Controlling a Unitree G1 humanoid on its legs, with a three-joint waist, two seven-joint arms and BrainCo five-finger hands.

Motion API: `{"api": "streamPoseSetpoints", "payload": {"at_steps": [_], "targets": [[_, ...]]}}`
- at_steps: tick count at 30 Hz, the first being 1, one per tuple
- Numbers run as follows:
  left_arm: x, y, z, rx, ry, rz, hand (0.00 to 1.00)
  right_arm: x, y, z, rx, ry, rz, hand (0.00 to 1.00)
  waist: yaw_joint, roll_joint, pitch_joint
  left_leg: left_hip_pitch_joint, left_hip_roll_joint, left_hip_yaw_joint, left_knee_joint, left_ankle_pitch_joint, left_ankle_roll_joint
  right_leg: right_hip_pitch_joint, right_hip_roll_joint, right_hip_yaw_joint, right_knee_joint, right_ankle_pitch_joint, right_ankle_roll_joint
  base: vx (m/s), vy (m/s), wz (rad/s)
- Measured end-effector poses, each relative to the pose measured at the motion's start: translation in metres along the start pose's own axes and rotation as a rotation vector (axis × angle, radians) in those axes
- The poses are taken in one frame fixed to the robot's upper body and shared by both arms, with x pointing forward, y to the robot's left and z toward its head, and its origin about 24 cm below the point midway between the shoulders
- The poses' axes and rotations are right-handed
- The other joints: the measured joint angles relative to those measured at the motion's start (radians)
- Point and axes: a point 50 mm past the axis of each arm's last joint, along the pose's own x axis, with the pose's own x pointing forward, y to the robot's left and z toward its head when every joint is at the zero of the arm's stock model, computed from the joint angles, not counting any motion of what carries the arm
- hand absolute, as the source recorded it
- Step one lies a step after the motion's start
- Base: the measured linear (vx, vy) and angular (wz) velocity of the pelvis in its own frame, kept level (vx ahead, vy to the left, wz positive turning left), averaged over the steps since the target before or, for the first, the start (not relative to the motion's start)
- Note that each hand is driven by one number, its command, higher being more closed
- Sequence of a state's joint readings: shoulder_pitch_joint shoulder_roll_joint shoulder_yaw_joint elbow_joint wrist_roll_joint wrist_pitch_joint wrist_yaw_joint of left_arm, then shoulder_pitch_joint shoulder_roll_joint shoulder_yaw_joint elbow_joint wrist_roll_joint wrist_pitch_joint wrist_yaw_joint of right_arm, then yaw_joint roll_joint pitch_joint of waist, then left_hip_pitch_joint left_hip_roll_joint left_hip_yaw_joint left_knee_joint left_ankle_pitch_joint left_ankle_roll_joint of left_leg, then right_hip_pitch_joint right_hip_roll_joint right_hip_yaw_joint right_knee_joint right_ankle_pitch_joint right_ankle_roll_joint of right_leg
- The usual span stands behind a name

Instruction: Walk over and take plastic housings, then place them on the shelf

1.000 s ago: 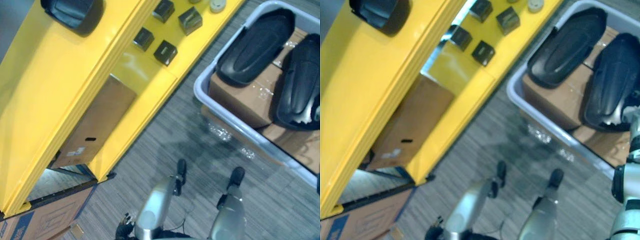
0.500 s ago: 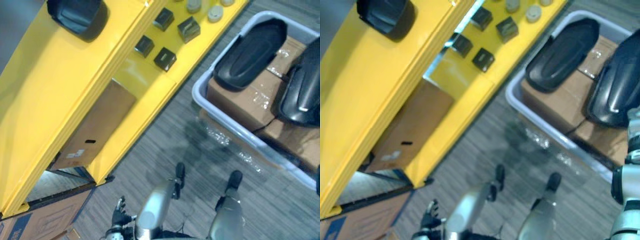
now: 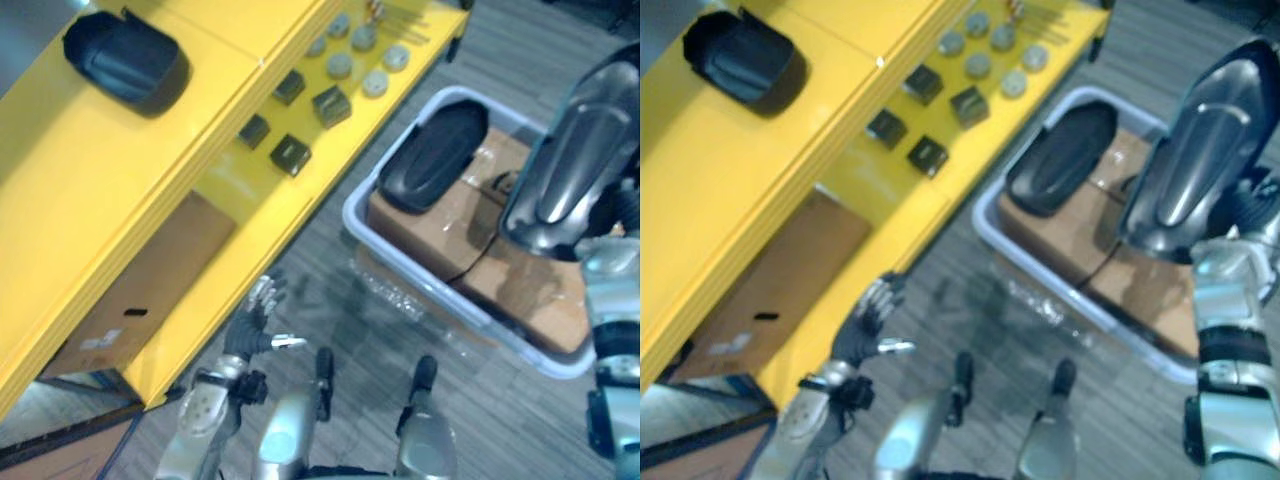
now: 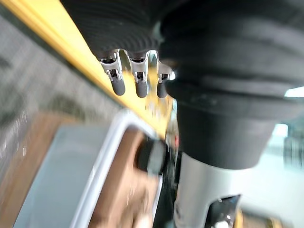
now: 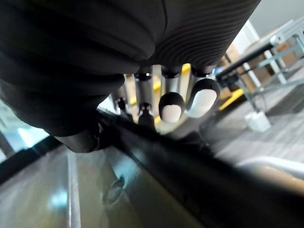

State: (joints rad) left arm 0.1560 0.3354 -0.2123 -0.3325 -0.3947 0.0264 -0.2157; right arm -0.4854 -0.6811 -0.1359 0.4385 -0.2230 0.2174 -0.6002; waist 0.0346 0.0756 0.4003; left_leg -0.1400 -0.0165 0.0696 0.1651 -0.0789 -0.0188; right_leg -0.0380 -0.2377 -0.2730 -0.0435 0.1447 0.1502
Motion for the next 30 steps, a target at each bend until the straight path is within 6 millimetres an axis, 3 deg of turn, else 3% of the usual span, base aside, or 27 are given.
{"api": "streamPoseSetpoints", "payload": {"at_steps": [3,7,9,13,19,24,28,30], "targets": [[0.018,-0.007,0.019,-0.022,-0.044,-0.155,0.00,-0.013,0.004,0.018,0.043,-0.100,0.007,1.00,-0.009,-0.018,-0.064,0.038,0.006,0.027,-0.031,0.001,-0.002,0.008,0.004,0.004,-0.004,0.002,0.000,0.05,-0.011,-0.23],[0.043,-0.016,0.027,-0.005,-0.017,-0.283,0.00,-0.028,0.009,0.042,0.099,-0.238,0.010,1.00,-0.032,-0.048,-0.110,0.079,0.007,0.053,-0.057,0.002,-0.004,0.022,0.005,0.022,-0.005,0.004,0.002,0.02,-0.005,-0.23],[0.055,-0.011,0.019,-0.001,0.046,-0.278,0.00,-0.039,0.015,0.056,0.124,-0.326,0.029,1.00,-0.053,-0.069,-0.145,0.104,0.008,0.078,-0.073,0.001,-0.004,0.026,0.005,0.032,-0.005,0.006,0.004,-0.02,0.006,-0.26],[0.069,-0.003,0.007,-0.017,0.126,-0.246,0.00,-0.058,0.022,0.068,0.164,-0.445,0.069,1.00,-0.066,-0.094,-0.194,0.122,0.025,0.093,-0.092,0.004,-0.009,0.023,0.018,0.037,-0.010,0.020,-0.013,-0.02,-0.015,-0.18],[0.083,-0.010,-0.017,-0.150,0.206,-0.120,0.00,-0.083,0.038,0.085,0.217,-0.582,0.125,1.00,-0.077,-0.102,-0.234,0.143,0.037,0.100,-0.107,0.012,-0.022,0.039,0.031,0.040,-0.020,0.021,-0.020,-0.04,-0.042,-0.06],[0.084,-0.006,-0.040,-0.192,0.251,0.038,0.00,-0.098,0.047,0.092,0.260,-0.618,0.151,1.00,-0.074,-0.109,-0.249,0.159,0.041,0.101,-0.153,0.034,-0.032,0.039,0.039,0.033,-0.020,0.010,-0.038,-0.06,-0.042,0.00],[0.079,-0.008,-0.051,-0.237,0.273,0.061,0.00,-0.104,0.053,0.092,0.271,-0.621,0.182,1.00,-0.073,-0.116,-0.257,0.190,0.046,0.102,-0.213,0.074,-0.039,0.039,0.050,0.027,-0.020,0.006,-0.043,-0.02,-0.049,0.03],[0.075,-0.016,-0.059,-0.366,0.280,0.070,0.00,-0.112,0.060,0.091,0.266,-0.618,0.210,1.00,-0.072,-0.126,-0.268,0.202,0.048,0.102,-0.240,0.089,-0.041,0.039,0.053,0.025,-0.021,0.006,-0.043,0.00,-0.021,0.00]]}}
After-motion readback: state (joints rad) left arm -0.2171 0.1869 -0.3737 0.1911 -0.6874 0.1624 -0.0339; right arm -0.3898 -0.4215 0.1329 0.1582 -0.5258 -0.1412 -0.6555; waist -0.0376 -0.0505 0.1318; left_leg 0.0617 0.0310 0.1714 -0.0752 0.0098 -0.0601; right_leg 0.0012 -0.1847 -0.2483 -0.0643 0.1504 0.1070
